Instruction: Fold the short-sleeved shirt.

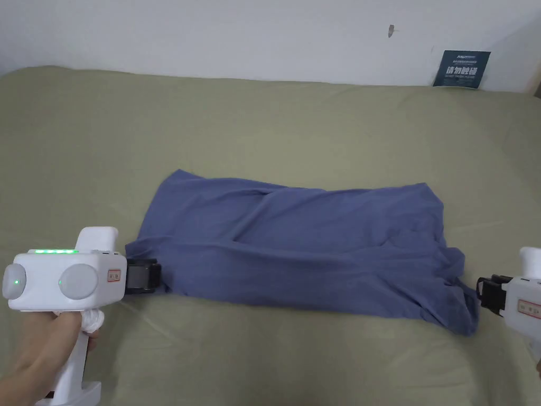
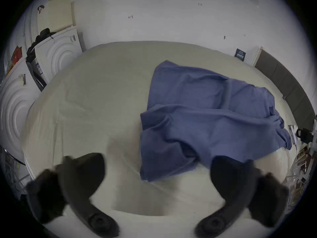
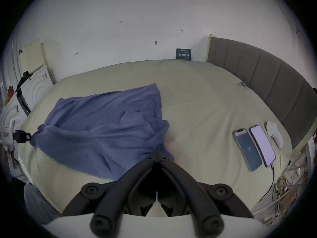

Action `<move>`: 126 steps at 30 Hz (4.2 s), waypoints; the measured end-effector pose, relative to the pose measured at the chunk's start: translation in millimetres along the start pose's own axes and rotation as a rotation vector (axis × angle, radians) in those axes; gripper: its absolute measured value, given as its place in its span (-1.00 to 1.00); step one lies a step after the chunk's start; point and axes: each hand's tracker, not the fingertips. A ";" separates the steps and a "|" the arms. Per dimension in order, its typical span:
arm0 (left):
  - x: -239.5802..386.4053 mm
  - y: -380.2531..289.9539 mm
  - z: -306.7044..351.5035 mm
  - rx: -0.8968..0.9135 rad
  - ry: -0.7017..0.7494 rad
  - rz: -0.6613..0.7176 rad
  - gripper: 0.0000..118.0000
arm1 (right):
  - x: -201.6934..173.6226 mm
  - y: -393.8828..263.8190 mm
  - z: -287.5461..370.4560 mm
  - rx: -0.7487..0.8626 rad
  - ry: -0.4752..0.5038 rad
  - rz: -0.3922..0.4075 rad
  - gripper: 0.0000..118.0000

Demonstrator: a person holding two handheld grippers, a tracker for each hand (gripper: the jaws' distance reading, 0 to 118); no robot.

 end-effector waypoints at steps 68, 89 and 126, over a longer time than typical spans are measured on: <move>-32.3 -63.8 50.7 -0.004 -0.061 0.103 -0.62 | 1.5 -52.6 12.1 -0.135 0.014 0.063 -0.40; 20.0 101.9 -46.6 0.063 -0.042 0.043 -0.95 | -34.8 60.4 -85.7 -0.014 0.035 0.056 -1.00; 21.8 156.1 -123.9 -0.030 0.031 -0.030 -0.95 | -28.9 131.2 -201.8 -0.141 -0.043 0.125 -0.98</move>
